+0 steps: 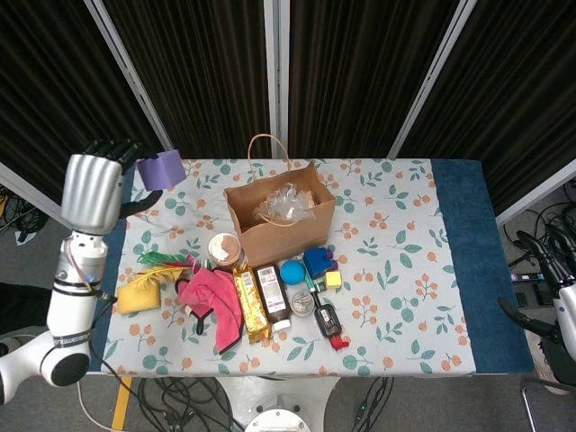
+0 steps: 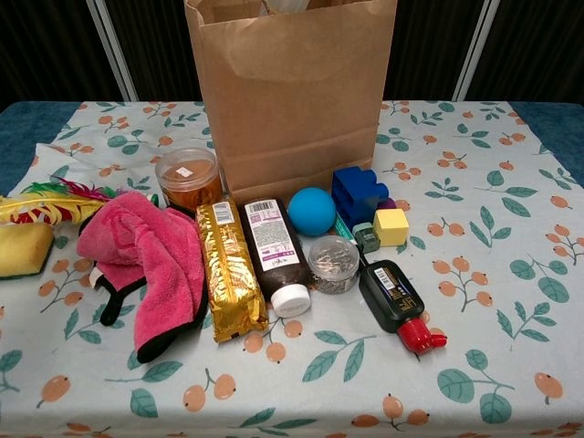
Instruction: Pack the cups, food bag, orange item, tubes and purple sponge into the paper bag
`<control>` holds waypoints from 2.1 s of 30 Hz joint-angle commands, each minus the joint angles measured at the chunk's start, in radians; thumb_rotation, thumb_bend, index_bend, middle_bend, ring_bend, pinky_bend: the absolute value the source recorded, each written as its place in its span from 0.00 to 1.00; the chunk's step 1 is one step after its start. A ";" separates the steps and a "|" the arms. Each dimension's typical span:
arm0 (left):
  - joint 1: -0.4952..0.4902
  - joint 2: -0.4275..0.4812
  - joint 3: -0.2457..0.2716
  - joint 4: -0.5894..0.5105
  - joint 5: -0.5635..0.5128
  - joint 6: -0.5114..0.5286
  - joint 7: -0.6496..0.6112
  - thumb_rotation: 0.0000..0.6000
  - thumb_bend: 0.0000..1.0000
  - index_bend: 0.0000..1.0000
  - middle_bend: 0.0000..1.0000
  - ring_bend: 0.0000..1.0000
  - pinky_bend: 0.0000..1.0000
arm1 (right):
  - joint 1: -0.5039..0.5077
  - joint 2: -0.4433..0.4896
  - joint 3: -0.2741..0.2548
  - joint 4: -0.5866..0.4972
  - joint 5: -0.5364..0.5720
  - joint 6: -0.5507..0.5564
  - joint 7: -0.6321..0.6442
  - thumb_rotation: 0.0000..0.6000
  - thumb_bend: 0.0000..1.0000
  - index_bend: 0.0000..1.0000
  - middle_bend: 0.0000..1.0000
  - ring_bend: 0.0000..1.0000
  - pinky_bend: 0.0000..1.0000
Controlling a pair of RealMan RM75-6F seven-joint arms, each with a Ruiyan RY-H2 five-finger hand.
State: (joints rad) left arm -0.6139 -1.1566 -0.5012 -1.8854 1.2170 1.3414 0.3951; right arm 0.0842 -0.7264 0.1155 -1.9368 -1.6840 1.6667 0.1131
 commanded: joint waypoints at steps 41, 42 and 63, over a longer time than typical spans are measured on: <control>-0.454 -0.437 -0.028 0.422 -0.206 -0.207 -0.196 1.00 0.18 0.44 0.52 0.48 0.44 | 0.015 -0.040 0.013 0.085 0.082 -0.055 0.122 1.00 0.09 0.10 0.26 0.07 0.02; -0.454 -0.436 -0.026 0.425 -0.207 -0.213 -0.204 1.00 0.17 0.37 0.45 0.42 0.43 | 0.016 -0.040 0.014 0.085 0.083 -0.057 0.123 1.00 0.09 0.10 0.26 0.07 0.02; -0.338 -0.286 0.009 0.441 -0.098 -0.066 -0.183 1.00 0.16 0.26 0.32 0.29 0.32 | 0.011 -0.042 0.010 0.078 0.066 -0.052 0.132 1.00 0.08 0.10 0.26 0.07 0.02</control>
State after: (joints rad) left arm -0.9915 -1.4822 -0.5128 -1.4507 1.0893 1.2388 0.1997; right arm 0.0959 -0.7679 0.1255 -1.8589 -1.6177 1.6146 0.2444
